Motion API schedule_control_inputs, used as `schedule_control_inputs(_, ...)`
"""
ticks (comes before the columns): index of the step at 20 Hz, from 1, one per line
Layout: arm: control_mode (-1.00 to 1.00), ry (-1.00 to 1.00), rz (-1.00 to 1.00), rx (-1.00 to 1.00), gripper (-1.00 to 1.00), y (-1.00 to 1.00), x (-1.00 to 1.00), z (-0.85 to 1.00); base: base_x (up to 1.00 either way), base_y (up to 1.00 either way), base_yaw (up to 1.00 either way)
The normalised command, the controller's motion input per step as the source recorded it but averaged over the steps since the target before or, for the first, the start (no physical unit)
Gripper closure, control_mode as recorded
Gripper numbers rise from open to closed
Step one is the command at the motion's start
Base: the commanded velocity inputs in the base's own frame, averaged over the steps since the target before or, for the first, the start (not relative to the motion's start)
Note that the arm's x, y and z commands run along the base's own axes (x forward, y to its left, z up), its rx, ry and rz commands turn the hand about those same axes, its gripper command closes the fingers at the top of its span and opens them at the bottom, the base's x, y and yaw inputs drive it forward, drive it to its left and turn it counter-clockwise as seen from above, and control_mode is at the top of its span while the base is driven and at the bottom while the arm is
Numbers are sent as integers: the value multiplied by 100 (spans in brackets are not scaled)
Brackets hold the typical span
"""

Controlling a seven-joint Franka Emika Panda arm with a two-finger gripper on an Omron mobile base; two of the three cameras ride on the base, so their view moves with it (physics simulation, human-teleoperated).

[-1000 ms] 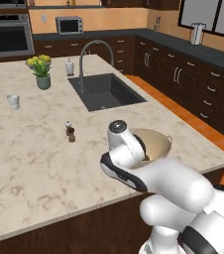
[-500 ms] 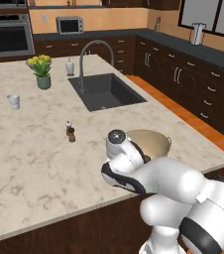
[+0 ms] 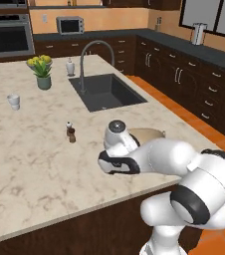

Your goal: Open the cabinet, pick up the bread from the cabinet and place it in the basket. Then move the basket to the dining counter.

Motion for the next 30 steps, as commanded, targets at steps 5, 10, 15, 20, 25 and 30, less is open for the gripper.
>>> schedule_control_inputs(5, -100, -17, 6, 0, -100, 4, -2, -5, 0, 0, 0)
schedule_control_inputs(10, -100, -6, 1, -1, -100, 0, -14, 4, 0, 0, 0)
schedule_control_inputs(15, -100, 1, -6, -13, -100, 3, -41, 77, 0, 0, 0)
schedule_control_inputs(20, -100, 2, -17, -3, -100, -9, -84, 100, 0, 0, 0)
schedule_control_inputs(25, -100, 42, -22, 0, -100, -15, -23, 100, 0, 0, 0)
schedule_control_inputs(30, -100, 79, -21, 1, -100, 0, 0, 70, 0, 0, 0)
